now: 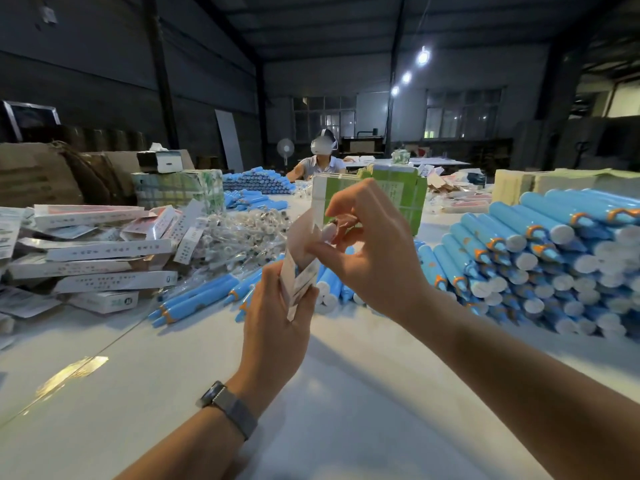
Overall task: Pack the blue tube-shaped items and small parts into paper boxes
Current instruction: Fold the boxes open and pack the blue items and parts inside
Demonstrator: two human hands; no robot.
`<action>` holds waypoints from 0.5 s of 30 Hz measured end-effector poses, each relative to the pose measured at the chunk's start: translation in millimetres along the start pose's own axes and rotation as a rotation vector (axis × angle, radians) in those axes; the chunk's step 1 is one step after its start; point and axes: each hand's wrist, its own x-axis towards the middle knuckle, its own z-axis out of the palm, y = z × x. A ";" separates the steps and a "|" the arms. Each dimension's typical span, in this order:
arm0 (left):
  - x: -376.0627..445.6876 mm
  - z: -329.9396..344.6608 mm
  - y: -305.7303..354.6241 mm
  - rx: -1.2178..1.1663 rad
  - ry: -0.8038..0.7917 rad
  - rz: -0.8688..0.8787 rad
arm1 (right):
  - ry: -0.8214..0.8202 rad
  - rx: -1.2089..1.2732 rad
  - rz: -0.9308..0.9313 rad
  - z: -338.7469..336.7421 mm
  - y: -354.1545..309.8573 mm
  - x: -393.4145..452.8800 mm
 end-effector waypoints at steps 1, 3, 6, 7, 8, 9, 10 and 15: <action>-0.2 0.5 1.4 -0.003 -0.003 -0.007 | -0.002 -0.002 -0.024 0.2 0.8 -2.0; -1.1 0.9 3.7 -0.010 0.002 -0.023 | -0.032 -0.040 -0.082 -2.1 2.3 -2.3; -1.1 1.5 6.1 -0.005 0.009 -0.043 | -0.098 -0.175 -0.229 -10.2 3.1 1.5; -1.7 1.9 6.2 -0.009 0.005 -0.038 | -0.109 -0.222 -0.266 -12.6 3.0 1.7; -2.3 2.1 6.6 -0.011 -0.004 -0.032 | -0.122 -0.261 -0.284 -14.6 2.7 1.1; -3.2 2.5 7.1 -0.011 -0.015 -0.029 | -0.142 -0.293 -0.285 -16.1 2.3 -0.2; -4.5 3.2 7.3 -0.014 -0.026 -0.027 | -0.171 -0.317 -0.275 -17.8 1.6 -1.7; -6.2 4.4 8.5 -0.066 -0.055 -0.016 | -0.361 -0.327 -0.148 -25.4 3.9 -7.4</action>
